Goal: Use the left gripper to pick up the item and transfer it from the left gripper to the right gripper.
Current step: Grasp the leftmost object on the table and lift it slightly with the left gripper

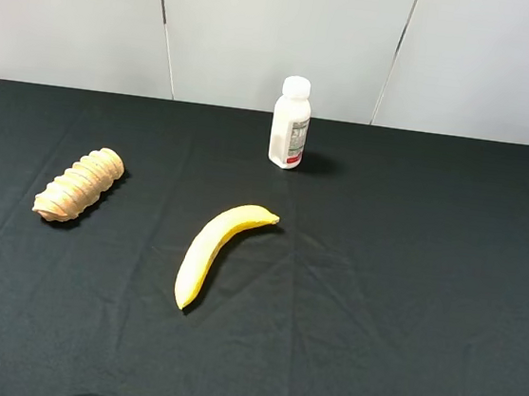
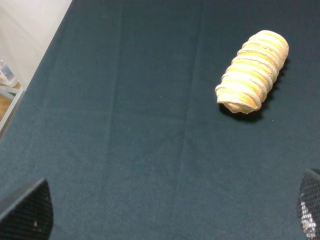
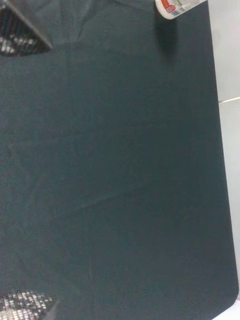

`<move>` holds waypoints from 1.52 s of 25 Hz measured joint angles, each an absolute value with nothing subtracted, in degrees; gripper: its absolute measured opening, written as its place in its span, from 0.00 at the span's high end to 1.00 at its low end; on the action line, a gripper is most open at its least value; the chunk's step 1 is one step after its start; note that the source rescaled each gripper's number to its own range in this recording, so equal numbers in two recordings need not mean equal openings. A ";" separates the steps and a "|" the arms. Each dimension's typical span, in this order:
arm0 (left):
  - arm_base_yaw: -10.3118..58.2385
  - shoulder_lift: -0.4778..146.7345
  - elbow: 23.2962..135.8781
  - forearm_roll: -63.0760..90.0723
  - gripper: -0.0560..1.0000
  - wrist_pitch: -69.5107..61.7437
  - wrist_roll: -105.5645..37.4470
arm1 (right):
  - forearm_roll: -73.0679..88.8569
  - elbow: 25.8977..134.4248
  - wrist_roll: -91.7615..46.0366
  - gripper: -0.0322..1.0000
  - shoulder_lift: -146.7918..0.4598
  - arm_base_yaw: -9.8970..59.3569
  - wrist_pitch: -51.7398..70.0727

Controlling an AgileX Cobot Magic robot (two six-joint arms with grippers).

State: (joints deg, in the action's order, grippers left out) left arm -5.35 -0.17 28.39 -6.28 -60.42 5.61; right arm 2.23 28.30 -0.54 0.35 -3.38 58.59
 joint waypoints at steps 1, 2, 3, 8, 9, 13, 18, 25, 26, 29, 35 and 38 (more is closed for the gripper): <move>-5.35 -0.17 28.39 -6.28 0.02 -60.42 5.61 | 2.23 28.30 -0.54 0.00 0.35 -3.38 58.59; -5.35 -0.17 28.39 -6.28 0.02 -60.42 5.61 | 2.23 28.30 -0.54 0.00 0.35 -3.38 58.59; -5.35 -0.17 28.39 -6.28 0.02 -60.42 5.61 | 2.23 28.30 -0.54 0.00 0.35 -3.38 58.59; -5.35 -0.17 28.39 -6.28 0.02 -60.42 5.61 | 2.23 28.30 -0.54 0.00 0.35 -3.38 58.59; -5.35 -0.17 28.39 -6.28 0.02 -60.42 5.61 | 2.23 28.30 -0.54 0.00 0.35 -3.38 58.59; -5.35 -0.17 28.39 -6.28 0.02 -60.42 5.61 | 2.23 28.30 -0.54 0.00 0.35 -3.38 58.59; -5.35 -0.17 28.39 -6.28 0.02 -60.42 5.61 | 2.23 28.30 -0.54 0.00 0.35 -3.38 58.59; -5.35 -0.17 28.39 -6.38 0.02 -60.36 5.61 | 2.23 28.30 -0.54 0.00 0.35 -3.38 58.59; -5.35 -0.17 28.39 -6.38 0.02 -60.36 5.61 | 2.23 28.30 -0.54 0.00 0.35 -3.38 58.59; -5.35 -0.17 28.39 -6.32 0.02 -60.36 5.61 | 2.23 28.30 -0.54 0.00 0.35 -3.38 58.59; -5.35 2.59 32.31 -6.01 0.00 -60.53 5.17 | 2.23 28.30 -0.54 0.00 0.35 -3.38 58.59; -5.35 7.61 35.77 -5.95 0.00 -60.59 3.90 | 2.23 28.30 -0.54 0.00 0.35 -3.38 58.59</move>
State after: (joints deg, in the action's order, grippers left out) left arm -5.35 7.61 35.77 -5.95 -60.59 3.90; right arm 2.23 28.30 -0.54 0.35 -3.38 58.59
